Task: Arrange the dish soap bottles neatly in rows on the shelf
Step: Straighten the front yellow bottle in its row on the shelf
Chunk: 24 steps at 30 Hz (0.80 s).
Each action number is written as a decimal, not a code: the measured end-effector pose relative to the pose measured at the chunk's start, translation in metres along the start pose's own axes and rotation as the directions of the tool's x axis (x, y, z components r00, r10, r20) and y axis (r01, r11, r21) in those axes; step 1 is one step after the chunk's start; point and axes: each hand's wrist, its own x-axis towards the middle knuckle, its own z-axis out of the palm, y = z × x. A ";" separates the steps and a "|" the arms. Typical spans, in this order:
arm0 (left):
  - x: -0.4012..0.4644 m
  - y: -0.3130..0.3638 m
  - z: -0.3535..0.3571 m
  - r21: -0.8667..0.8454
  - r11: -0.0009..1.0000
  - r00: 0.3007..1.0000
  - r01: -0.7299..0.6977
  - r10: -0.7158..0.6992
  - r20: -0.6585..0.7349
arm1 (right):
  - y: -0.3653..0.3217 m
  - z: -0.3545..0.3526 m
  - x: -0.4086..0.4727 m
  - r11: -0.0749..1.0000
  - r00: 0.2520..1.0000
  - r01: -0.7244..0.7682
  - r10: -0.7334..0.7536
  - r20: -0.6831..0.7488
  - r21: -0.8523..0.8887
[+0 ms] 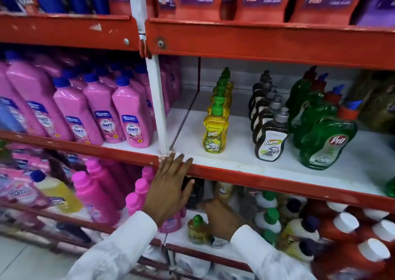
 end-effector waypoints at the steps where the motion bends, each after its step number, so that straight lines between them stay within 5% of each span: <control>1: -0.001 0.001 -0.001 -0.013 1.000 1.000 -0.002 0.002 0.008 | -0.002 0.007 0.003 1.000 0.999 -0.003 0.002 0.032 0.015; 11: 0.000 -0.002 -0.003 -0.127 0.992 1.000 -0.010 0.009 -0.010 | -0.018 0.000 0.004 0.997 0.994 -0.071 0.073 0.087 -0.021; 18: 0.003 -0.007 -0.001 -0.144 0.990 0.999 0.006 -0.012 -0.040 | -0.053 -0.116 -0.053 0.986 0.978 -0.047 0.078 -0.192 0.161; 24: 0.004 -0.010 0.003 -0.135 0.991 1.000 -0.009 0.006 -0.027 | -0.081 -0.230 -0.086 0.971 0.871 0.137 -0.023 -0.491 0.197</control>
